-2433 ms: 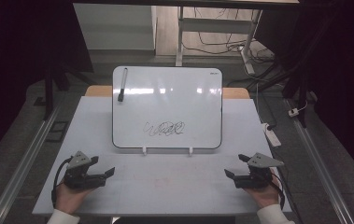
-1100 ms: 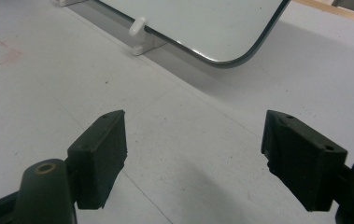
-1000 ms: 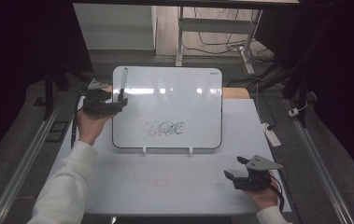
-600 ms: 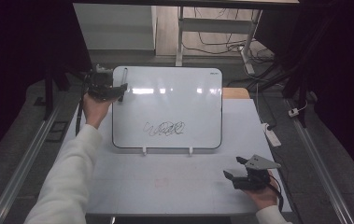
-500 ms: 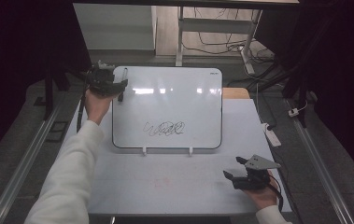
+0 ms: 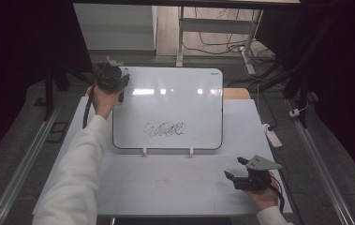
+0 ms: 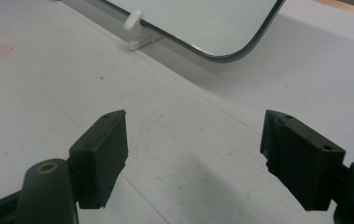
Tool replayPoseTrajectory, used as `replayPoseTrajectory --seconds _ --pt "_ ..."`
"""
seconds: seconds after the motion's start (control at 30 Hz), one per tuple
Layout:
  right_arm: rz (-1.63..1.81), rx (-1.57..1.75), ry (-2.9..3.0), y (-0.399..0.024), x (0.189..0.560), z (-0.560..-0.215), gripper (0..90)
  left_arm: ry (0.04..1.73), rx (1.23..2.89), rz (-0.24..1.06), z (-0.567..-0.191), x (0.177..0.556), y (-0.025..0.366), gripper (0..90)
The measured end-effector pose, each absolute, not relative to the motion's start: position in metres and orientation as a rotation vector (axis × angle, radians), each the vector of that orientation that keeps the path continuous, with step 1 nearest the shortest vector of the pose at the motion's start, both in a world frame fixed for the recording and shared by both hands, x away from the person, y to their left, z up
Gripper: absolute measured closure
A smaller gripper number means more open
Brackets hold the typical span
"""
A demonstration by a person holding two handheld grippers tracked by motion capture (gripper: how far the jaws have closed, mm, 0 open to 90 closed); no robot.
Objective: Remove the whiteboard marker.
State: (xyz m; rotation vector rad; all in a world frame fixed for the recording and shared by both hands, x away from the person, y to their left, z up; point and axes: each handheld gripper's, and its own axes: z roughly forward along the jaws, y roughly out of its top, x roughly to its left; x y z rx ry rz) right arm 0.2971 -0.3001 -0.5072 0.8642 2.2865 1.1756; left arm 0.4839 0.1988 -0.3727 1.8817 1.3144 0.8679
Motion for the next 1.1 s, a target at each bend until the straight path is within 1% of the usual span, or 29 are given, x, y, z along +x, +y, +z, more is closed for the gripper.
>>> replayPoseTrajectory --seconds 0.1,0.33,0.5,0.67,0.8,0.93,1.1 --pt "1.17 0.865 2.285 -0.3 0.297 -0.507 22.9 1.31 1.902 0.886 -0.374 0.484 0.196 74.9" --pt "1.161 0.868 2.277 -0.3 0.297 -0.507 23.0 1.298 1.896 0.86 -0.375 0.483 0.191 81.1" --pt "1.157 0.875 2.266 -0.301 0.296 -0.506 23.1 1.285 1.911 0.854 -0.373 0.481 0.189 81.6" --pt "1.157 0.879 2.26 -0.302 0.296 -0.506 23.2 1.246 1.905 0.845 -0.367 0.47 0.192 81.7" --pt "1.156 0.877 2.256 -0.302 0.296 -0.507 23.3 1.195 1.874 0.826 -0.363 0.453 0.196 81.7" --pt "1.165 0.877 2.251 -0.302 0.296 -0.506 23.3 1.127 1.845 0.799 -0.362 0.428 0.198 81.7" --pt "1.181 0.857 2.22 -0.301 0.293 -0.507 23.3 1.036 1.821 0.71 -0.374 0.387 0.198 81.7"
